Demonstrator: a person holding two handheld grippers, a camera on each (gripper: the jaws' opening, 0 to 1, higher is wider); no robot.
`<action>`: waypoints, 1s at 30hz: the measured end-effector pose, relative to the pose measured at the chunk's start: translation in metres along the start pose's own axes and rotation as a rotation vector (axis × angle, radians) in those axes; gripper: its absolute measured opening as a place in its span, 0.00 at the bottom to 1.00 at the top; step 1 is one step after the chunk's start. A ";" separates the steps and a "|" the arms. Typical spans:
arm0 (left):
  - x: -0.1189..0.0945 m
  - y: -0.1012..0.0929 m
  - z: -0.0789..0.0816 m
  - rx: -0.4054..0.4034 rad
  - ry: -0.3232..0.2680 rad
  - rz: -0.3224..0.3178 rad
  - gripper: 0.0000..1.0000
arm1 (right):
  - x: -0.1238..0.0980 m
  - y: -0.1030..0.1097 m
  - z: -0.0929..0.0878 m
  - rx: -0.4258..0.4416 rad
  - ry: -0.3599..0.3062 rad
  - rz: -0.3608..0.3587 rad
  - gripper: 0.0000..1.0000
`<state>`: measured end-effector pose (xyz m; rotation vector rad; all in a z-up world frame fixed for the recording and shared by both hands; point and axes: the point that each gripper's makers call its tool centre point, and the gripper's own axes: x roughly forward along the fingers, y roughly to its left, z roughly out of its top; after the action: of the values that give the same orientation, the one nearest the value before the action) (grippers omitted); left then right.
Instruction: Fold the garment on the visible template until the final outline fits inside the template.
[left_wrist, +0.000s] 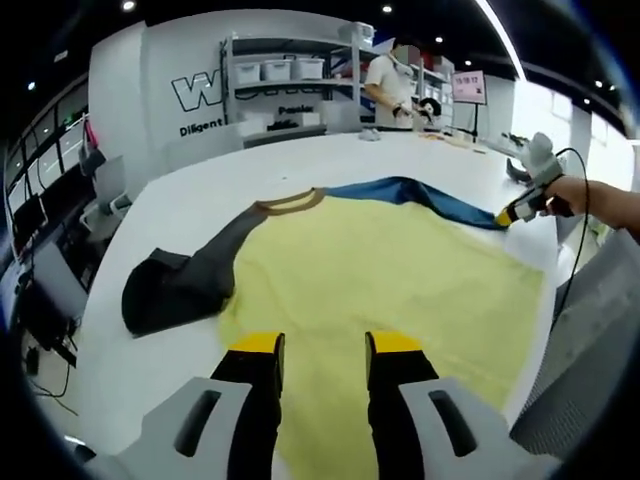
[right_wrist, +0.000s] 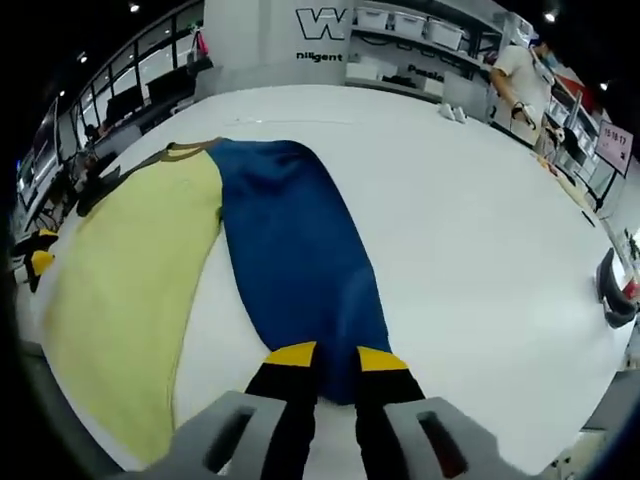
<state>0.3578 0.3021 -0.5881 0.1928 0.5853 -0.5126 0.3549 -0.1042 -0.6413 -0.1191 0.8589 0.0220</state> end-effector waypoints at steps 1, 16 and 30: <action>0.000 0.000 0.000 -0.002 0.000 -0.001 0.26 | 0.001 -0.007 0.001 -0.037 -0.007 -0.037 0.00; 0.001 0.005 -0.006 -0.023 0.017 0.011 0.28 | -0.022 -0.035 0.053 0.139 -0.184 -0.020 0.00; 0.002 0.006 -0.008 -0.020 0.028 0.015 0.28 | -0.035 -0.088 0.107 0.202 -0.282 -0.047 0.00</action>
<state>0.3585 0.3094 -0.5954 0.1860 0.6160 -0.4902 0.4183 -0.1789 -0.5374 0.0536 0.5725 -0.0899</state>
